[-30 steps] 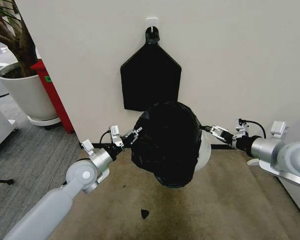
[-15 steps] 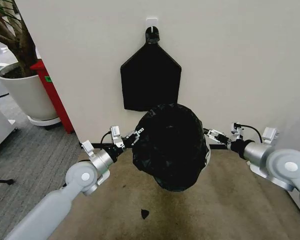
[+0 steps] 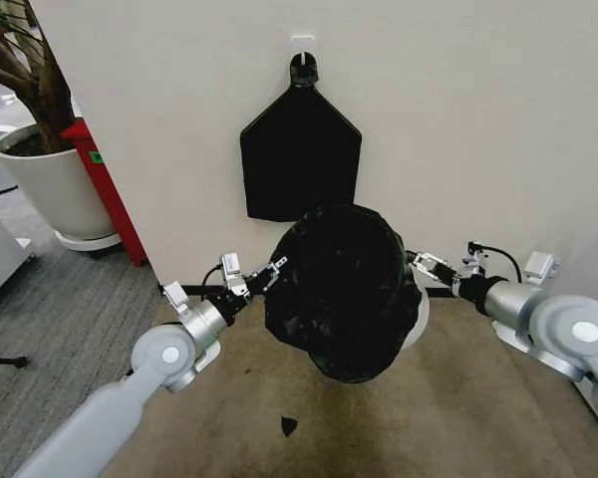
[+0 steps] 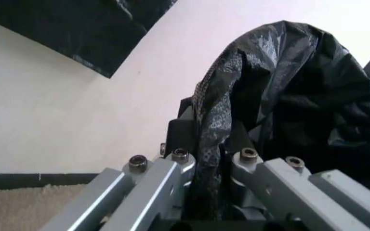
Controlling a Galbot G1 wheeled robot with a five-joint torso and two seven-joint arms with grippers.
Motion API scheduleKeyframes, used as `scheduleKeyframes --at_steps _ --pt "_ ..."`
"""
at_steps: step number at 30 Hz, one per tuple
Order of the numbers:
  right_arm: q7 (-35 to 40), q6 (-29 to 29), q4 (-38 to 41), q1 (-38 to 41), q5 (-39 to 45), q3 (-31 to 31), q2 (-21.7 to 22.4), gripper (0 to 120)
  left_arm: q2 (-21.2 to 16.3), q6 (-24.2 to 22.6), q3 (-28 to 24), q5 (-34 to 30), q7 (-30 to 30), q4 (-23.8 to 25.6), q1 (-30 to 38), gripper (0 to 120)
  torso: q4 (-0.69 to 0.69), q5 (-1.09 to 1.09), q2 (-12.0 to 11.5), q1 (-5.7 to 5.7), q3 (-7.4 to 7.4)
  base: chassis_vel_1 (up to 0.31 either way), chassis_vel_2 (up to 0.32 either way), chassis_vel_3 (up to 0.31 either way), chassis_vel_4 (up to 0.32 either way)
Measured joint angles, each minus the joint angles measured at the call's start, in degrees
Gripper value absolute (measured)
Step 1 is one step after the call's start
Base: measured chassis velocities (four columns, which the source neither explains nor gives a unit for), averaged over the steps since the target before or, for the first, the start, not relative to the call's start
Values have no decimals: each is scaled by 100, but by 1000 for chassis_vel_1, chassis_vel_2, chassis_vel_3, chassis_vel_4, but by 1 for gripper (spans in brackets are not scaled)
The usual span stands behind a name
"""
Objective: Place the garbage bag over the trash bin.
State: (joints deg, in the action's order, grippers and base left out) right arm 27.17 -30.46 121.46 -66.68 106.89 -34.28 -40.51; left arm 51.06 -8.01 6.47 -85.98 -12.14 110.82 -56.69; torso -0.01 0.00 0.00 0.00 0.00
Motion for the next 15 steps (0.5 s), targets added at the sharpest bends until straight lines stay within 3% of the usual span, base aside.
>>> scheduleKeyframes --at_steps 10,15 --pt "39 -6 83 -187 743 -560 -148 100 54 -10 31 -507 427 -99 27 4 1 0 0 0 0 0 0 0 0" --pt "-1106 164 175 -586 -44 -792 -359 100 94 8 42 -746 711 -138 26 4 1 0 0 0 0 0 0 0 0"
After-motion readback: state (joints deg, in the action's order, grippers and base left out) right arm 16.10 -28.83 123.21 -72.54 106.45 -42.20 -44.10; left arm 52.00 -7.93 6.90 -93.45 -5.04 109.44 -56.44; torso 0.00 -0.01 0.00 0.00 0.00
